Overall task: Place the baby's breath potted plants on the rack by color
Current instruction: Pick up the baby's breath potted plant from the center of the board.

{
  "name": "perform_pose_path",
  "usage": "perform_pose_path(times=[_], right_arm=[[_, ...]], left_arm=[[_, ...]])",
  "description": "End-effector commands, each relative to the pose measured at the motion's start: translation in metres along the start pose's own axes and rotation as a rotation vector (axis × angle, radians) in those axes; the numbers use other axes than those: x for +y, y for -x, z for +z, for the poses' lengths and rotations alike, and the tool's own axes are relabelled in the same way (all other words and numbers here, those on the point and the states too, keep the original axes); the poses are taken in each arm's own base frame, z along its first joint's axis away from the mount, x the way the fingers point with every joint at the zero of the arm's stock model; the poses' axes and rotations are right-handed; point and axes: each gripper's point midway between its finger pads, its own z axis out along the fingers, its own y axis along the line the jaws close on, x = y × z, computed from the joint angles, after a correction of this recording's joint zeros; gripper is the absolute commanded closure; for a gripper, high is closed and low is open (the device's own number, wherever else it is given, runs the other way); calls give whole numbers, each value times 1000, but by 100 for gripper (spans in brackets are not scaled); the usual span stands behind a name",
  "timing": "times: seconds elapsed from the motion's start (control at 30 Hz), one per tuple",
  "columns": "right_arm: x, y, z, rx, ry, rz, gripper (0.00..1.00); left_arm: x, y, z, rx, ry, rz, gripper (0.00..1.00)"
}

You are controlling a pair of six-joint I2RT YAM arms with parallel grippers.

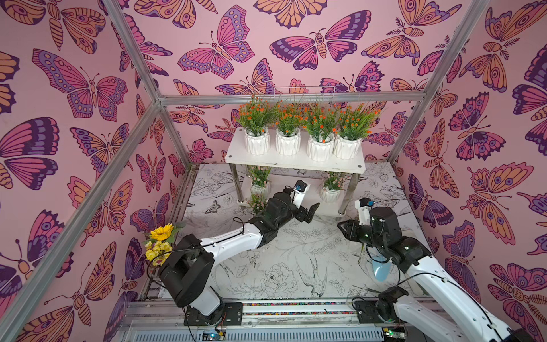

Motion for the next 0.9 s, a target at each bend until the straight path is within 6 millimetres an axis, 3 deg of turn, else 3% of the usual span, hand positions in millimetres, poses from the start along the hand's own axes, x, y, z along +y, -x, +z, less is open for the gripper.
perform_pose_path(times=[0.0,0.23,0.27,0.33,0.6,0.87], right_arm=[[27,18,2,-33,77,-44,66],[49,21,29,-2,115,-71,66],[52,21,35,6,120,-72,66],[58,21,46,16,126,-75,66],[80,12,106,86,123,-92,66],[99,-3,168,169,138,-98,66]], left_arm=[[5,-23,-22,87,32,-45,1],[22,-42,-60,145,134,-83,1],[24,-33,-72,124,150,-96,2],[33,-41,-84,151,198,-111,2],[55,-66,-130,213,324,-151,3],[70,-94,-161,273,423,-181,2]])
